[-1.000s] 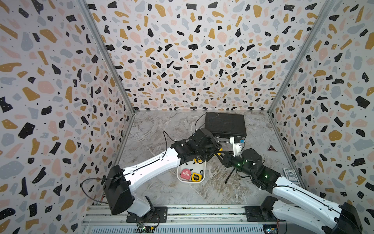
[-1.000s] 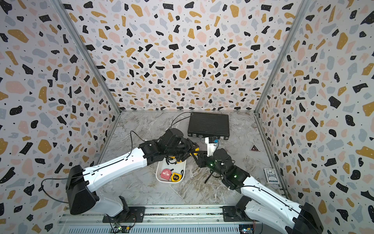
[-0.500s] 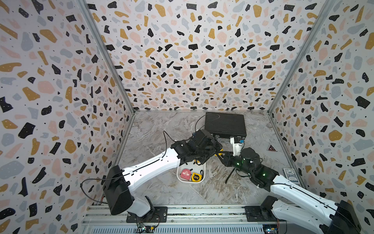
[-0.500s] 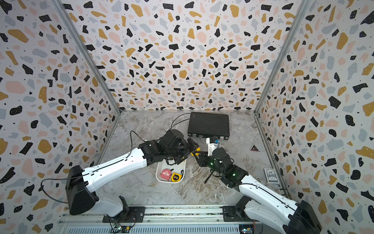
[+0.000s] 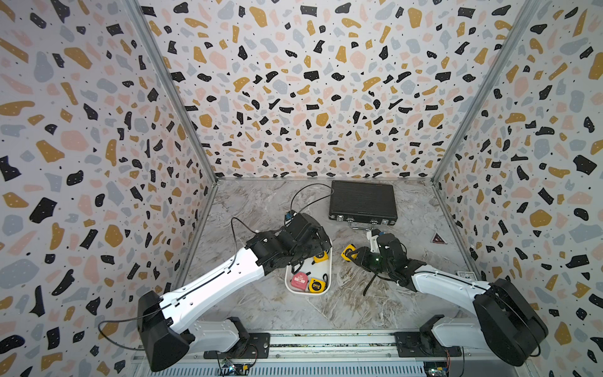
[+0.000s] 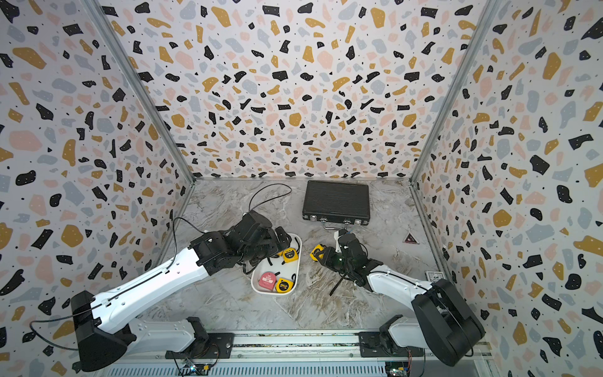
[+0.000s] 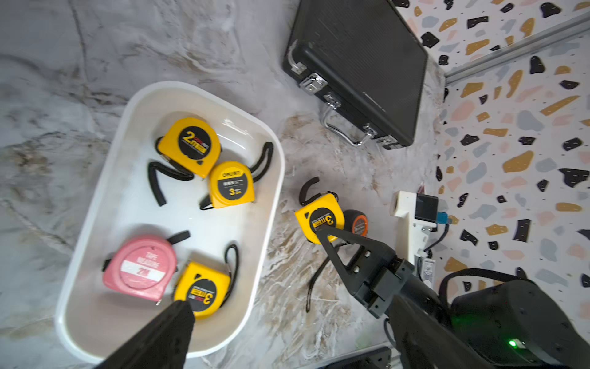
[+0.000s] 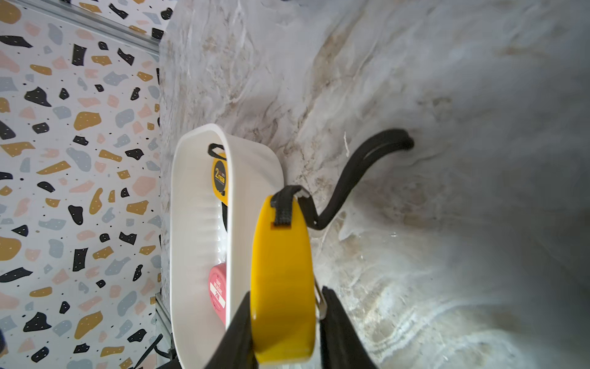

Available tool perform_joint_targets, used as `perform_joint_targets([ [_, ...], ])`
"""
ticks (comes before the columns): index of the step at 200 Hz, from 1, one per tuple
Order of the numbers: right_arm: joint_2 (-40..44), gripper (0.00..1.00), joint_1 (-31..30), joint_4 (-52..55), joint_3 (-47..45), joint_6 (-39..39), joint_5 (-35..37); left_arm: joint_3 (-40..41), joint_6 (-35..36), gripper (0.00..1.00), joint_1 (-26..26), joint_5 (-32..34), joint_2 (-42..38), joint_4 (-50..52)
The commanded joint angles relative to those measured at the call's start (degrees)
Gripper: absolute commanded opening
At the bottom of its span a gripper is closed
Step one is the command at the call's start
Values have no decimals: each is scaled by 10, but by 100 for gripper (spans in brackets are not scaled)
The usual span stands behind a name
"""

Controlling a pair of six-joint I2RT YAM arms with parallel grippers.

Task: Take the tape measure out of the storage box
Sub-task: Place the tape measure at the center of the board.

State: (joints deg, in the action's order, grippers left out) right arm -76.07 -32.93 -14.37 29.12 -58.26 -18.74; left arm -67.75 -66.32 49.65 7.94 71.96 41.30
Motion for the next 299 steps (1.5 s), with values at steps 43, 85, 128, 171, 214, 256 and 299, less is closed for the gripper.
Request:
perform_joint_targets([
  [43,-60,2,7,-25,27,-44,-28,37,25,100,-11,18,-9,8],
  [85,-67,24,8,8,33,-43,-30,45,37,100,-12,15,6,9],
  [128,-49,48,8,77,44,-20,-22,45,43,100,-15,14,21,18],
  [171,-24,63,8,139,50,1,-13,43,53,100,-17,10,43,22],
  [214,3,71,8,188,53,12,-4,21,83,100,-23,1,85,30],
  [256,37,78,9,243,72,31,7,-15,124,100,-34,-14,145,48],
  [299,81,83,9,302,85,42,11,-20,81,99,-50,-50,189,15],
])
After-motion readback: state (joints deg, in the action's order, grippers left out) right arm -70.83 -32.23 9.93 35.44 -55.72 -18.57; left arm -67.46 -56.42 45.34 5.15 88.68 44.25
